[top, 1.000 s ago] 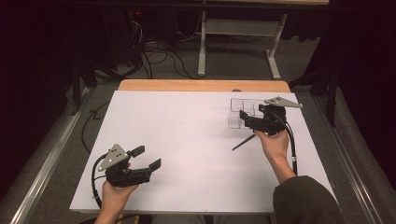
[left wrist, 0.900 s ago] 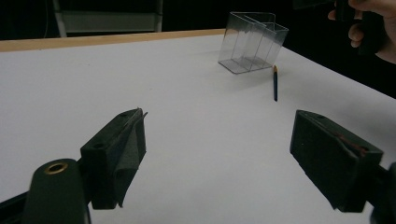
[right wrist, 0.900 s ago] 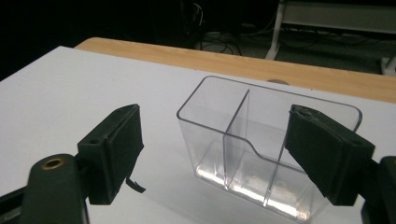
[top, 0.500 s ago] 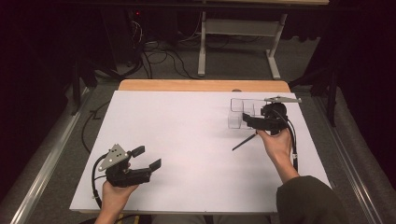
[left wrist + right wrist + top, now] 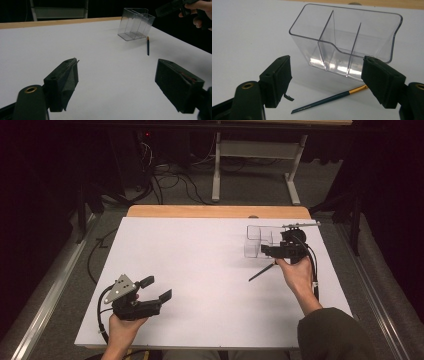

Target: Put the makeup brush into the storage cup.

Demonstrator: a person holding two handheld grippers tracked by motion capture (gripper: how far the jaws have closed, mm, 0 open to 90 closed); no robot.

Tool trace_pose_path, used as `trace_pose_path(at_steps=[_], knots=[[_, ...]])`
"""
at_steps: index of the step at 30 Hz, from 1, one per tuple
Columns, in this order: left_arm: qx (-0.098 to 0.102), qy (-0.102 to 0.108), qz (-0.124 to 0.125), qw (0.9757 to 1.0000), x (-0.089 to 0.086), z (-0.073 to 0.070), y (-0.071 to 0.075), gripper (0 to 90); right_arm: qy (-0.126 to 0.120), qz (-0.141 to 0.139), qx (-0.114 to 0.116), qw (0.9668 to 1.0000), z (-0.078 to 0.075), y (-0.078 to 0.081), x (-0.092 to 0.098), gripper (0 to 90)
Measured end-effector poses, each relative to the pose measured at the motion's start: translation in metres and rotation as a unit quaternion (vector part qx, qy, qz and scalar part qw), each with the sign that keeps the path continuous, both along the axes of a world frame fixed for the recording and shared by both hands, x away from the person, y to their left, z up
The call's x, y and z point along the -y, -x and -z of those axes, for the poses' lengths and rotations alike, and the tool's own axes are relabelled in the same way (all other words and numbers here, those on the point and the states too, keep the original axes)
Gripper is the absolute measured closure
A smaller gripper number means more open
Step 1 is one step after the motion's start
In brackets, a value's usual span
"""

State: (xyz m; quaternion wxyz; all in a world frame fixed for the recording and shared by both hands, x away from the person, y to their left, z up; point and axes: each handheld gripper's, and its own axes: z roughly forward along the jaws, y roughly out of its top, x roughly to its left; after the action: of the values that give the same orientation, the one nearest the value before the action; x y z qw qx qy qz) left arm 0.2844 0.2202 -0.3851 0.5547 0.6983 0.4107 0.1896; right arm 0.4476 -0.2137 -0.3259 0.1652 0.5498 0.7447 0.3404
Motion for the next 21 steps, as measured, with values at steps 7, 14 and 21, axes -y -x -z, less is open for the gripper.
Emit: trace_pose_path(at_steps=[7,14,21], knots=[[0.000,-0.001,0.002,1.0000,0.001,0.000,0.000,19.7,0.008,0.006,-0.032,0.9994,0.002,-0.003,-0.001,26.1],[0.000,-0.001,0.002,1.0000,0.001,0.000,0.000,19.7,0.019,0.007,-0.070,0.9974,0.005,-0.008,-0.005,26.2],[0.002,-0.001,0.002,1.0000,0.000,0.000,0.000,19.7,0.037,0.012,-0.108,0.9933,0.012,-0.013,-0.012,26.5]])
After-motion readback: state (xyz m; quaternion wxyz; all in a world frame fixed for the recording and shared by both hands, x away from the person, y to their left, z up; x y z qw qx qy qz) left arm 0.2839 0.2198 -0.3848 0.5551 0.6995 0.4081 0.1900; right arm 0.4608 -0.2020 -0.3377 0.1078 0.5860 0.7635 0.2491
